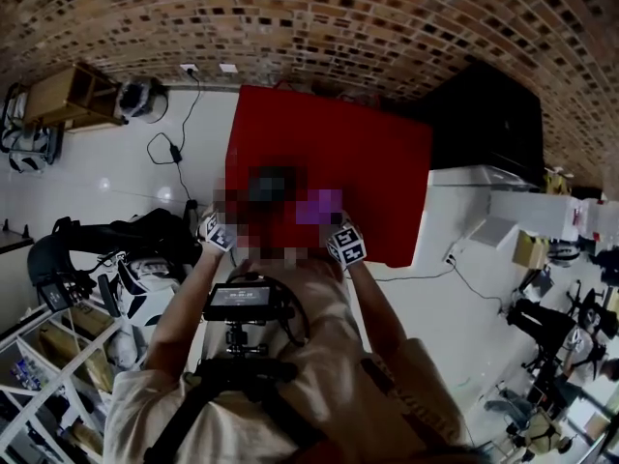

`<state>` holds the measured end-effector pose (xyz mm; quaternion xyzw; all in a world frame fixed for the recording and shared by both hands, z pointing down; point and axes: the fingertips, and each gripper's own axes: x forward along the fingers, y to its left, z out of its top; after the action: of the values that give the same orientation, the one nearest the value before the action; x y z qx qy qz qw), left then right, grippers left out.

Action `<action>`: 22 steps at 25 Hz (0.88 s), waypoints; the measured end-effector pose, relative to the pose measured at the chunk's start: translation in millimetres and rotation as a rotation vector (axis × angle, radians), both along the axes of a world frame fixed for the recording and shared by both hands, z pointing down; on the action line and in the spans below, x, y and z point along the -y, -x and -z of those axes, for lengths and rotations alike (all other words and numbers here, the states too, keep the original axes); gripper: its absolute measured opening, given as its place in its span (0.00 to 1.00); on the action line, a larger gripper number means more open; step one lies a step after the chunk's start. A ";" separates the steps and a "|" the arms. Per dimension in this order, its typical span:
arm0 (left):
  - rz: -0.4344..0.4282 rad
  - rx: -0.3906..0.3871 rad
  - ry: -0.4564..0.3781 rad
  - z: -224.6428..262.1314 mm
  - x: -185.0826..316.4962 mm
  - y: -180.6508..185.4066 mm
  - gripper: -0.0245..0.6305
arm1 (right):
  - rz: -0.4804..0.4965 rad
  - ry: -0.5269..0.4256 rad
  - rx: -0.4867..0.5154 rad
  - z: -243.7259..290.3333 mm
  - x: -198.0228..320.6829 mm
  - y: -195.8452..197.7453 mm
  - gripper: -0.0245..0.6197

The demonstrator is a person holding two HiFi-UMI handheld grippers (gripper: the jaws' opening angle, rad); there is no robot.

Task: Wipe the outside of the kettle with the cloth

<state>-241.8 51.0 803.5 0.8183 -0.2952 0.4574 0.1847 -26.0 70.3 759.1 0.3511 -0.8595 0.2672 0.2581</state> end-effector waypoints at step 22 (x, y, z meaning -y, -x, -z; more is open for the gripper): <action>-0.054 0.059 -0.005 -18.7 12.6 -4.6 0.30 | 0.004 0.002 -0.003 5.7 -19.7 -28.7 0.20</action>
<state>-237.2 38.4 822.2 0.8126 -0.2796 0.4853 0.1614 2.7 89.9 753.4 0.3497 -0.8595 0.2669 0.2604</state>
